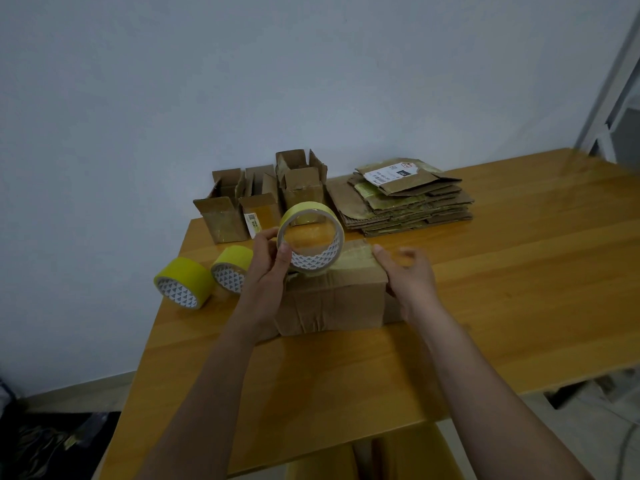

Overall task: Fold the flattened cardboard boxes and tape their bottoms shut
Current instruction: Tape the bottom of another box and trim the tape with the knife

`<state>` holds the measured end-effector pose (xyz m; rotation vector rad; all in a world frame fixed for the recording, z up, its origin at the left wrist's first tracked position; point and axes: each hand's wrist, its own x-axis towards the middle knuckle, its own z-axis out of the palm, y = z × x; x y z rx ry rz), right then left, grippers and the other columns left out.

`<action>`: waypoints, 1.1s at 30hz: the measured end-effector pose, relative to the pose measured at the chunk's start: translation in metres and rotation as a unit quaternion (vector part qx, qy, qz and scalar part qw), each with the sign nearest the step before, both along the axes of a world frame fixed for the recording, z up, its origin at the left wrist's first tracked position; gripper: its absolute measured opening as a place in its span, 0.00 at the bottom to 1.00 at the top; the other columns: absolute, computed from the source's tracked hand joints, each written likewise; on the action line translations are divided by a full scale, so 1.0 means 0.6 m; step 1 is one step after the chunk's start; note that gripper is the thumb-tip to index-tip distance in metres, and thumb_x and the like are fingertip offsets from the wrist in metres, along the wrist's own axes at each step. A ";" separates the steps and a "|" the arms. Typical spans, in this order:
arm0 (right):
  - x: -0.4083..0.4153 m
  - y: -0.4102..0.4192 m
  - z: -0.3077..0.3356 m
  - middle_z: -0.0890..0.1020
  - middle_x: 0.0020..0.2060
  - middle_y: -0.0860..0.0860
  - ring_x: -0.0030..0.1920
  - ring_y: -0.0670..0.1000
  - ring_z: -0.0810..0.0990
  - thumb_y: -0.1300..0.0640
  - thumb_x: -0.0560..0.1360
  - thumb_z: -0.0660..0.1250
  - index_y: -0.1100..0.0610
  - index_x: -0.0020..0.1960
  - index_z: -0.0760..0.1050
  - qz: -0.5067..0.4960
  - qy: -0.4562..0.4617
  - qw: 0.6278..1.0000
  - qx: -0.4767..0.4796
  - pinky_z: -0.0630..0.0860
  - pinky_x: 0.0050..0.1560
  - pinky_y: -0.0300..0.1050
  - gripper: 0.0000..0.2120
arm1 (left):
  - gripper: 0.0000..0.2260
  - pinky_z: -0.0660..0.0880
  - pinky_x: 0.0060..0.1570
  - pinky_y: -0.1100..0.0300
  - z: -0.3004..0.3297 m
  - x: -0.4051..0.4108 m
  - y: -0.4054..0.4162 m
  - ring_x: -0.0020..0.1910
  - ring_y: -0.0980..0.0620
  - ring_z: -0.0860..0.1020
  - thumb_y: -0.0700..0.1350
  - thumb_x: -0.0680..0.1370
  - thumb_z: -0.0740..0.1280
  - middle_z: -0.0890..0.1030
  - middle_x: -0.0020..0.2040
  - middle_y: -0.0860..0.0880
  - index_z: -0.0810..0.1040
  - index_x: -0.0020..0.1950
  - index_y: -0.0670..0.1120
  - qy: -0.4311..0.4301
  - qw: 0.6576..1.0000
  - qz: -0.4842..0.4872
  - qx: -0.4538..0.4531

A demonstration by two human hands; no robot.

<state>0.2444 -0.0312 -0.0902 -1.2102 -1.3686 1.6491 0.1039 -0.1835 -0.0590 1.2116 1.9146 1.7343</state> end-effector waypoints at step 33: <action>0.030 -0.028 -0.032 0.81 0.60 0.50 0.66 0.46 0.75 0.50 0.81 0.55 0.56 0.62 0.79 0.131 -0.100 0.828 0.536 0.68 0.71 0.48 0.19 | 0.18 0.78 0.43 0.58 -0.005 -0.024 -0.026 0.51 0.52 0.81 0.50 0.84 0.56 0.83 0.48 0.53 0.68 0.72 0.46 -0.045 0.993 0.087 0.067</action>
